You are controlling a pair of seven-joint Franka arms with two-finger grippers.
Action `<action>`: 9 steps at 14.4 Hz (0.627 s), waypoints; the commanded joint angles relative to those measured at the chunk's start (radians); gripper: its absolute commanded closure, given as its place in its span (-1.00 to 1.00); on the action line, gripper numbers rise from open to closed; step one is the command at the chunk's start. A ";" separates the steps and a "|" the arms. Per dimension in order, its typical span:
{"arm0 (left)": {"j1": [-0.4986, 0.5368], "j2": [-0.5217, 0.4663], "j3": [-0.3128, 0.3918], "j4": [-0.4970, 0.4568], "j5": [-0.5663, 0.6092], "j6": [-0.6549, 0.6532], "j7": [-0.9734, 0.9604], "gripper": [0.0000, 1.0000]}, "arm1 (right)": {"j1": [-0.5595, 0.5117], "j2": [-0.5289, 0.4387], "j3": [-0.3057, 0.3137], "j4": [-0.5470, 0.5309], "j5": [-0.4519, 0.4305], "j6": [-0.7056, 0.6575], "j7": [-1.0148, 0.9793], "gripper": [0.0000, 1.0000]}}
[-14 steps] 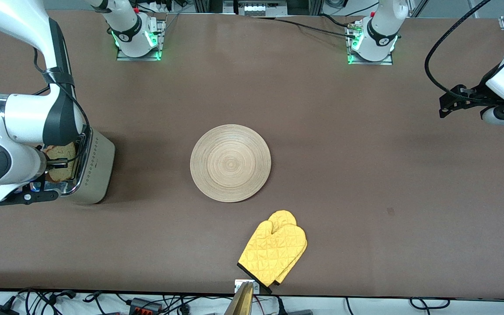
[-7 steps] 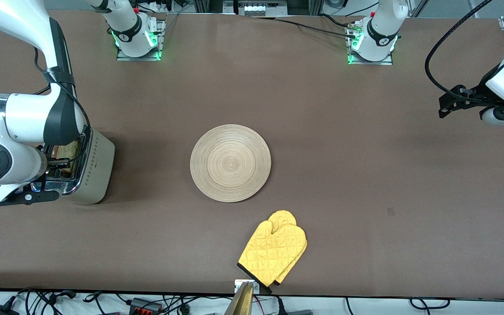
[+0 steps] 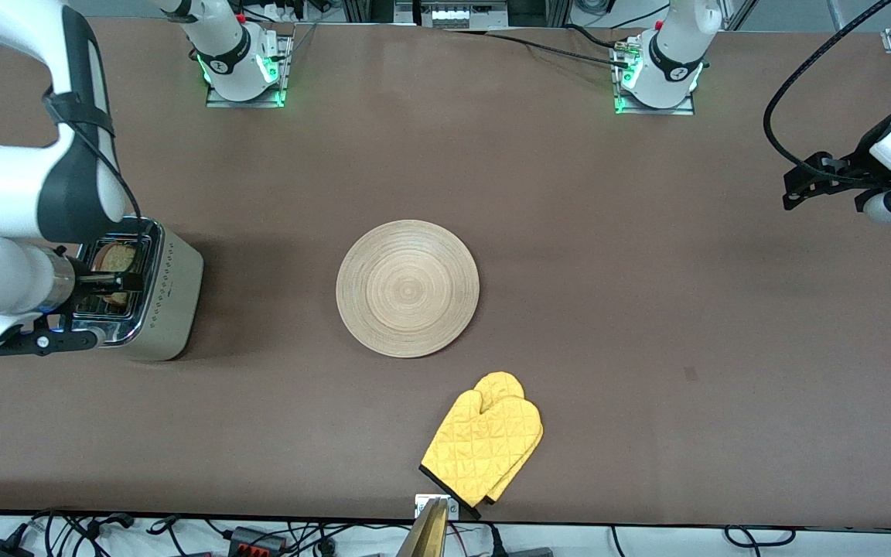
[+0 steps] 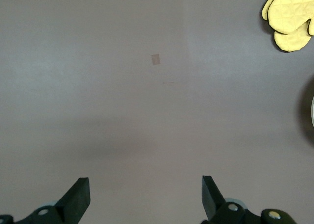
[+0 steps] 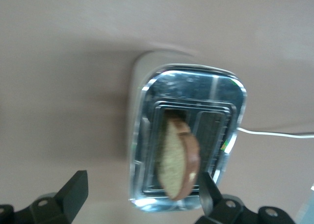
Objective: Move plate and put bread in toaster
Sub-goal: 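Lower the bread into the toaster slot with the right gripper, then open the right gripper and raise it away from the toaster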
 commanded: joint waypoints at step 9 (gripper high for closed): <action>0.005 0.009 -0.008 0.024 -0.015 -0.018 0.002 -1.00 | -0.153 -0.131 0.005 0.051 0.288 -0.043 -0.010 -1.00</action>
